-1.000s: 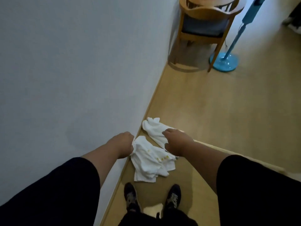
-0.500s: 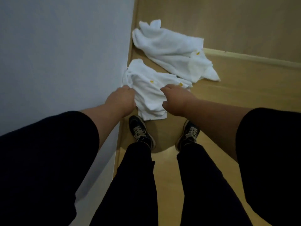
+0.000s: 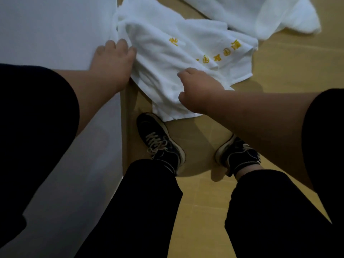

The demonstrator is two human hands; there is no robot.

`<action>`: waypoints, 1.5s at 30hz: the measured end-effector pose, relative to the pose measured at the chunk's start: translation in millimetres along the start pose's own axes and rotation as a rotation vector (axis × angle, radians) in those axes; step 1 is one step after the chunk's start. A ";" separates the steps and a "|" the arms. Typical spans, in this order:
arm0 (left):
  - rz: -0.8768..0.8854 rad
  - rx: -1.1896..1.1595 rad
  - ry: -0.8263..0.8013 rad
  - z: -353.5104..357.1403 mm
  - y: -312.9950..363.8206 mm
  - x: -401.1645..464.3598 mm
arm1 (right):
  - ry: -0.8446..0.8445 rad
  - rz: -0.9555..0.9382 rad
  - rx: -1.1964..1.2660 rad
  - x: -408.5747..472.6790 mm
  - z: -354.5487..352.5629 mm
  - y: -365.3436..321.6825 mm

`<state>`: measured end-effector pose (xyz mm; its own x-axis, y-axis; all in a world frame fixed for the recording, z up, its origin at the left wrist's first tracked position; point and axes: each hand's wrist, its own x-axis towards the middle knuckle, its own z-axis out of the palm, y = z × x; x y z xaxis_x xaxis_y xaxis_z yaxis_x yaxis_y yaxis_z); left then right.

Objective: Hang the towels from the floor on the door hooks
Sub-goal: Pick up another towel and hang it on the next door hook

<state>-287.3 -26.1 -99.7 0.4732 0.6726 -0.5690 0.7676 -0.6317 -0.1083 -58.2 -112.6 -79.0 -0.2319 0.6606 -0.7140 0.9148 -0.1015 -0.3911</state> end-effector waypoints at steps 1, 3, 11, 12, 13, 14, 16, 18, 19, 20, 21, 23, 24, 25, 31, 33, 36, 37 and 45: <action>0.015 0.031 0.016 5.3 -2.8 2.1 | -0.001 0.009 0.012 4.1 5.1 2.0; 0.023 0.078 0.025 9.8 -5.2 6.7 | -0.010 0.026 0.037 7.8 11.8 6.0; -0.043 -0.224 -0.158 -31.3 23.6 8.7 | -0.005 0.021 0.103 -16.8 -13.5 -0.6; -0.034 -0.312 -0.129 -41.1 29.8 3.2 | 0.004 0.012 0.118 -21.8 -20.4 -3.9; -0.007 -0.425 -0.088 -51.1 35.1 -4.0 | 0.020 -0.002 0.140 -27.4 -28.3 -7.5; 0.023 -0.551 -0.051 -63.1 40.0 -12.8 | 0.041 -0.018 0.164 -33.2 -36.7 -11.3; 0.028 -0.848 0.005 -94.7 47.3 -32.1 | 0.098 -0.071 0.205 -47.1 -56.9 -20.1; -0.040 -1.076 -0.028 -131.9 53.0 -49.6 | 0.142 -0.124 0.269 -62.7 -79.7 -31.9; -0.084 -1.143 -0.064 -149.7 55.4 -56.3 | 0.169 -0.135 0.308 -70.6 -92.0 -38.0; -0.121 -1.190 -0.087 -165.3 56.0 -62.0 | 0.190 -0.131 0.340 -78.9 -104.8 -43.9; -0.144 -1.217 -0.091 -180.5 54.9 -67.1 | 0.206 -0.125 0.359 -88.4 -117.3 -49.8; -0.192 -1.252 -0.072 -213.8 49.0 -75.7 | 0.223 -0.123 0.371 -108.3 -140.7 -61.5; -0.211 -1.270 -0.062 -230.2 47.1 -80.0 | 0.218 -0.110 0.376 -119.2 -151.4 -66.7; -0.222 -1.293 -0.054 -245.9 46.3 -84.2 | 0.219 -0.095 0.381 -129.5 -160.8 -70.7; -0.214 -1.428 -0.014 -341.3 51.6 -119.0 | 0.368 -0.099 0.383 -193.5 -228.3 -83.8; -0.178 -1.401 -0.009 -377.6 51.3 -130.1 | 0.399 -0.109 0.362 -219.4 -253.1 -85.2; -0.108 -1.366 -0.003 -435.0 53.4 -148.2 | 0.469 -0.105 0.422 -259.9 -298.9 -95.7; -0.090 -1.368 0.007 -454.0 54.7 -156.0 | 0.487 -0.110 0.439 -273.2 -315.2 -100.1; -0.019 -1.139 0.356 -573.4 48.4 -218.7 | 0.714 -0.134 0.399 -366.4 -429.6 -125.9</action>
<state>-105.8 17.3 486.9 0.4131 0.8608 -0.2971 0.6320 -0.0362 0.7741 53.7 -22.4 481.3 0.0582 0.9857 -0.1581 0.6772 -0.1553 -0.7192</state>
